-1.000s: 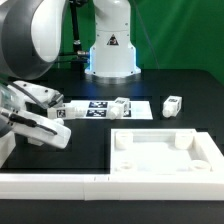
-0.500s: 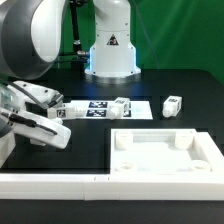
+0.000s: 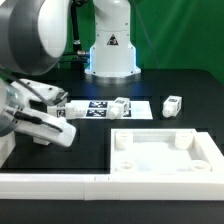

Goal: Assemble one leg

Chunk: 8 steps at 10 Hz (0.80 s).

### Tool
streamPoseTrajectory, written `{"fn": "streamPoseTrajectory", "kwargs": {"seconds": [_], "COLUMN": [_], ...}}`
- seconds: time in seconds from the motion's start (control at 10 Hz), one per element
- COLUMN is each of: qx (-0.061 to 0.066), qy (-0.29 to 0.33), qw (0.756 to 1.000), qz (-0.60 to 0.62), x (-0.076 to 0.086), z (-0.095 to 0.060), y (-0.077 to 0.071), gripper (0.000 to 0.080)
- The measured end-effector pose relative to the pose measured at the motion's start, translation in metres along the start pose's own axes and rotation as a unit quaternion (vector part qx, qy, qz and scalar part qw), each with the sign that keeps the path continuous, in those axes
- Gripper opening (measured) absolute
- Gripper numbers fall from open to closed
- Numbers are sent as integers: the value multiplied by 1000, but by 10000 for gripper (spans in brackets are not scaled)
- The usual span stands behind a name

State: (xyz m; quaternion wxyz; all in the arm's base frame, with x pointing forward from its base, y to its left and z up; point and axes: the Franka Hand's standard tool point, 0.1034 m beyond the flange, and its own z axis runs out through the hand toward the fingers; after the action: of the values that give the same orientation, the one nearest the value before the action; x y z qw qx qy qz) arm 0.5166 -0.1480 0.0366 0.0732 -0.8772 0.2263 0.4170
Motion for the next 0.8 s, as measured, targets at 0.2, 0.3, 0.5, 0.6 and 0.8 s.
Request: {"fn": "streamPoseTrajectory", "kwargs": {"seconds": [0.2, 0.3, 0.5, 0.6, 0.8], "qx": [1, -2, 6, 12, 40], "qy": [38, 44, 115, 155, 263], "qw": [999, 999, 993, 988, 964], "qz": [-12, -2, -11, -13, 18], "x": [-36, -56, -45, -44, -62], "z": [-37, -48, -61, -63, -72], "y": [-33, -48, -57, -61, -105], "gripper": [282, 282, 282, 282, 284]}}
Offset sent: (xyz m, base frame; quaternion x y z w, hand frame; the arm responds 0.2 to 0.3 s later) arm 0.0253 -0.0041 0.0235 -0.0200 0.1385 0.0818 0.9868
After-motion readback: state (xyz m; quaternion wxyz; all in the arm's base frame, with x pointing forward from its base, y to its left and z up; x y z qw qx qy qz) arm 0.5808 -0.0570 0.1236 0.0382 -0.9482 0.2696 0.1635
